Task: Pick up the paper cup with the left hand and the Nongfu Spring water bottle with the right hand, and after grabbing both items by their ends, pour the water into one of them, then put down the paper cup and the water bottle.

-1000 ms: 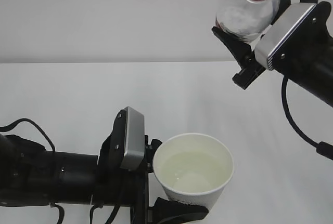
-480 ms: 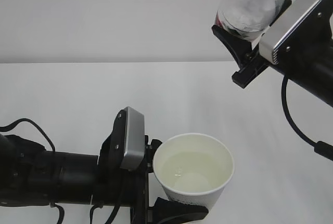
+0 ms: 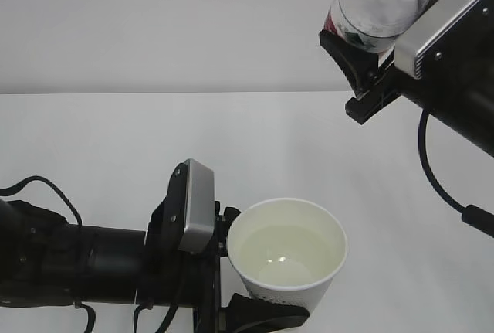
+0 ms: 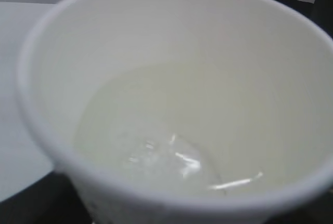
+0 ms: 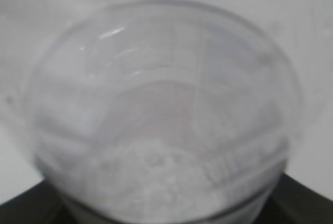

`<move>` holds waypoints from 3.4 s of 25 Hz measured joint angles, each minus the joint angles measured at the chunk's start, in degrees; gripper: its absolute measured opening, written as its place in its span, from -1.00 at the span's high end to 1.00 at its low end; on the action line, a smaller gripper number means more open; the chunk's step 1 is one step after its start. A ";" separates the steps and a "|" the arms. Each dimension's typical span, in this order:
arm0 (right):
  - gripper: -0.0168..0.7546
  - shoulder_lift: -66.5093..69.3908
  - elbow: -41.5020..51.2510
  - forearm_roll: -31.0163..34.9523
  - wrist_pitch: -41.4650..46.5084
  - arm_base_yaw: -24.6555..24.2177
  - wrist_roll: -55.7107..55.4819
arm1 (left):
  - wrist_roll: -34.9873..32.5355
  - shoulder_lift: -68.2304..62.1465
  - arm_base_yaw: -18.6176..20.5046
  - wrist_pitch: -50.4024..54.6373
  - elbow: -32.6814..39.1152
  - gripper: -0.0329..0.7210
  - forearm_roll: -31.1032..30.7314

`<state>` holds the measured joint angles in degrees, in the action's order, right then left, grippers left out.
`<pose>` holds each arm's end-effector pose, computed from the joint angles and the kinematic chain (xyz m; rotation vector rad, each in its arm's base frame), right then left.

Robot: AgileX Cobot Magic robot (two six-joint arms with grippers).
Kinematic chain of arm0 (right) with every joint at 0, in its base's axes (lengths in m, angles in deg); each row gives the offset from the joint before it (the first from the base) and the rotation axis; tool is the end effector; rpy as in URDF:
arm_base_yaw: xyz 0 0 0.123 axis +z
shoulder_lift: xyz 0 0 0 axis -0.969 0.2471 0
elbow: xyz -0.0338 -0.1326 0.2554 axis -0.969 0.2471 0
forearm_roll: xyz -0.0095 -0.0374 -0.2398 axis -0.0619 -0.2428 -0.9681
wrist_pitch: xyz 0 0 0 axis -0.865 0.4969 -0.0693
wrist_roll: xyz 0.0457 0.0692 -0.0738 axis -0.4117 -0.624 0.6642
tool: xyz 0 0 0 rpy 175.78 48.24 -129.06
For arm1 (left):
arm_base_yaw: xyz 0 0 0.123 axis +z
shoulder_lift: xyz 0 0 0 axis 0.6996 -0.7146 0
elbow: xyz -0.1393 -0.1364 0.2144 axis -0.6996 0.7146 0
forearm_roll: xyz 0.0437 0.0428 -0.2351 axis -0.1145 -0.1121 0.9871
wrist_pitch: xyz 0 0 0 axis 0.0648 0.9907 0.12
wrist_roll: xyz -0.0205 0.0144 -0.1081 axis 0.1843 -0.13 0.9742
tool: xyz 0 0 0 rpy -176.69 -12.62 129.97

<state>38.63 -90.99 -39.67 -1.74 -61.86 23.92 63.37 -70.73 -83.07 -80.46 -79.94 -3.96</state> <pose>0.3021 0.1155 0.2485 -0.7533 1.1945 0.0861 0.1922 -0.2545 0.1271 1.3164 1.4619 -1.0477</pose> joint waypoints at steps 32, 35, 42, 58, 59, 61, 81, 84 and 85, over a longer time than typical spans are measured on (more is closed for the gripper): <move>-0.29 0.00 0.00 5.83 5.23 0.00 -11.24 | 0.19 0.00 0.00 0.00 0.00 -0.58 0.00; -0.29 0.00 0.00 7.55 7.92 0.00 -11.24 | 0.19 0.00 0.00 0.00 0.00 -0.58 0.00; -0.29 0.37 0.00 9.71 9.22 0.00 -11.36 | 0.27 0.00 0.00 0.00 0.00 -0.58 0.00; -0.29 1.44 0.00 22.21 9.85 0.00 -9.40 | 0.40 0.00 0.00 0.00 0.00 -0.58 0.00; -0.29 1.44 0.00 22.68 9.85 0.00 -9.09 | 0.40 0.00 0.00 0.00 0.00 -0.58 0.00; -0.29 1.44 0.00 23.62 9.85 0.00 -8.75 | 0.40 0.00 0.00 0.00 0.00 -0.58 0.00; -0.29 1.44 1.33 24.84 9.94 0.00 -8.62 | 0.40 0.00 0.00 0.00 0.00 -0.58 0.00; -0.29 1.44 1.33 27.36 9.94 0.00 -8.62 | 0.40 0.00 0.00 0.00 0.00 -0.58 0.00; -0.29 1.44 1.33 28.53 9.94 0.00 -8.62 | 0.40 0.00 0.00 0.00 0.00 -0.58 0.00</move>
<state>40.07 -89.66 -11.14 8.20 -61.86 15.31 63.77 -70.73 -83.07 -80.46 -79.94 -3.96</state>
